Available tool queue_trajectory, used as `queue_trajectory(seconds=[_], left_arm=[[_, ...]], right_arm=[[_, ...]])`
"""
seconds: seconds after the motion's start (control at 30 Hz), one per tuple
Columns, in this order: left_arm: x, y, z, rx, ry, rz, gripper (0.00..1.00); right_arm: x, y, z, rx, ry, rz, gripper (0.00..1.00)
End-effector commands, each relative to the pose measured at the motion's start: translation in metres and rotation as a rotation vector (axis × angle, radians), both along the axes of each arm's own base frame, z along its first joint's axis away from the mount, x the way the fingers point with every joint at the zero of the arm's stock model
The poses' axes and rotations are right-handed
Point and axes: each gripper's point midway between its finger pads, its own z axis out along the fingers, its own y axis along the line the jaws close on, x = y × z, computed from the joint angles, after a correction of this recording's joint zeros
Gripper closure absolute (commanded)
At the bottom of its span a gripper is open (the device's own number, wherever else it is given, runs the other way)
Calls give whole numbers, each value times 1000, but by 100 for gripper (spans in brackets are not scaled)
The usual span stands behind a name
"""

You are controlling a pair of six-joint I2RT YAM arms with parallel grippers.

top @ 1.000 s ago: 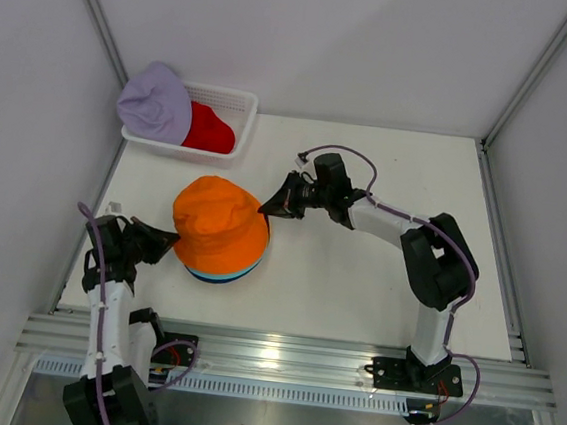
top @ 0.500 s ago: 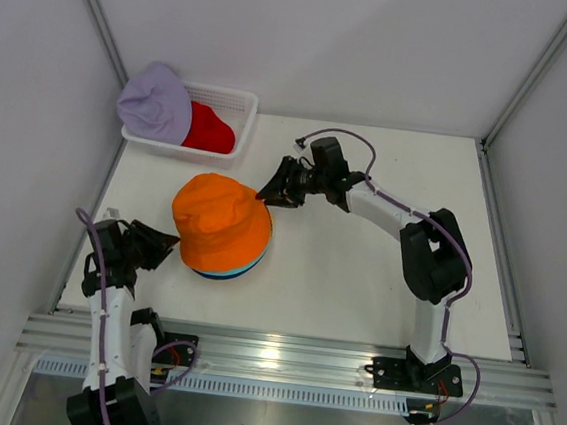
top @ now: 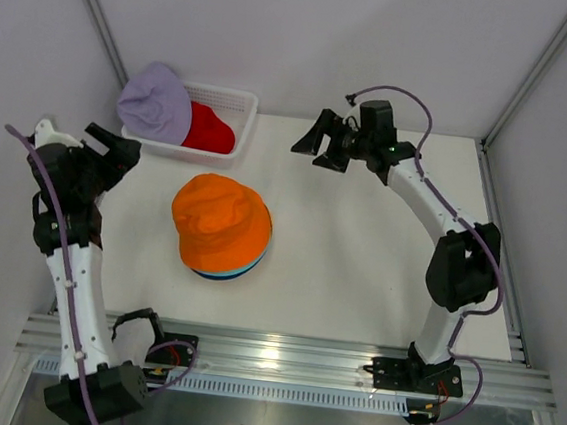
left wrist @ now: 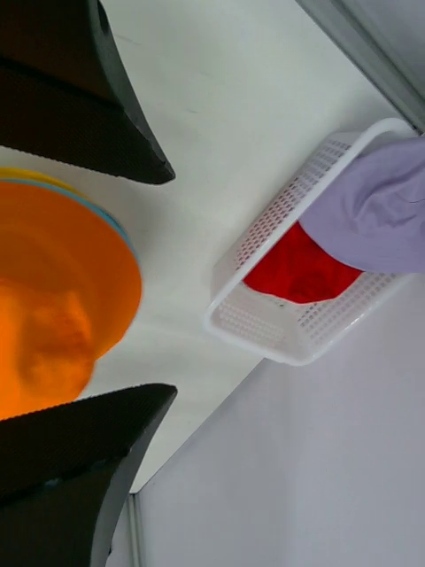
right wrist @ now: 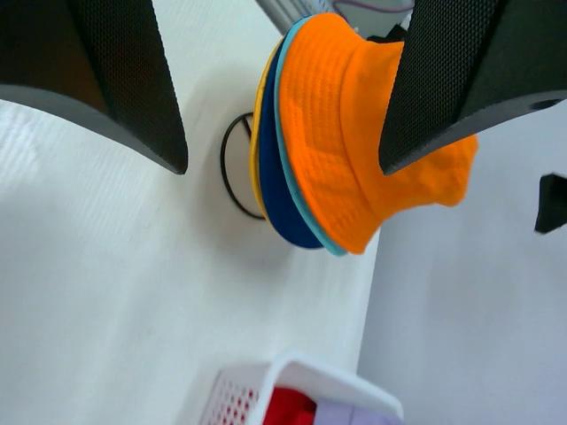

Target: Stack the hats

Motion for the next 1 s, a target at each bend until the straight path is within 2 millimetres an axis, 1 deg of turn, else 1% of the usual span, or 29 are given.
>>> queue_trajectory(seconds=[0.0,0.03,0.07,0.1,0.13,0.17,0.2,0.23,0.27,0.3,0.33,0.37,0.4,0.43,0.47,0.5,0.53,0.57,0.6,0.63,0.67,0.73,0.77,0.8,0.83,0.87,0.9,0.93,0.97], left_arm=[[50,18,-5,14,-5,-21,1],[62,30,2,28,-25,24,0],[81,41,-19,10,32,41,0],[92,49,-17,13,35,58,1],[104,59,-11,23,32,79,1],[115,64,-19,14,56,82,1],[139,75,-20,10,75,87,1],[148,80,-31,13,107,85,0],[156,83,-41,6,138,79,1],[174,92,-54,-1,168,81,2],[183,95,-53,2,163,78,2],[194,99,-55,5,148,76,3],[203,101,-55,3,135,74,5],[215,106,-66,-10,138,80,5],[222,107,-72,-13,135,84,6],[230,113,-72,-6,116,111,6],[237,116,-87,-11,132,116,6],[245,114,-87,-12,120,115,6],[252,116,-88,-10,102,120,6],[256,118,-96,-10,107,133,7],[267,117,-100,-9,106,132,7],[278,122,-100,14,82,147,8],[287,122,-107,19,78,151,9],[293,125,-103,26,62,157,9],[297,125,-106,32,62,156,10],[302,125,-119,31,81,158,12],[309,126,-110,39,61,157,12],[312,127,-113,38,63,159,13],[316,125,-120,36,77,157,14]], right_arm=[[12,-18,43,-7,-166,-32,9],[15,-21,43,-6,-168,-40,8],[18,-24,40,-7,-167,-46,8],[22,-25,41,2,-176,-53,8],[26,-32,33,1,-163,-66,8],[27,-34,30,-2,-163,-71,8],[29,-35,29,1,-174,-72,8],[28,-37,21,-3,-165,-68,8],[27,-37,17,-4,-166,-62,8],[26,-37,21,3,-192,-54,8],[21,-37,11,-2,-186,-33,8],[20,-37,8,-3,-194,-31,8],[21,-37,11,9,-226,-32,8],[20,-39,15,13,-247,-40,8],[19,-41,5,6,-244,-45,8],[23,-42,8,16,-273,-57,8],[25,-41,9,24,-294,-65,8],[26,-43,6,31,-289,-74,8],[30,-42,8,44,-303,-79,8],[34,-41,2,44,-293,-84,8],[37,-41,0,48,-291,-86,8],[44,-40,3,70,-297,-91,8],[50,-41,1,86,-297,-101,8],[52,-40,1,96,-302,-102,8],[55,-41,-1,101,-300,-109,8],[57,-39,-5,108,-292,-111,8],[59,-38,-4,123,-291,-115,8],[62,-38,-3,131,-289,-115,8],[63,-37,-6,133,-280,-116,8]])
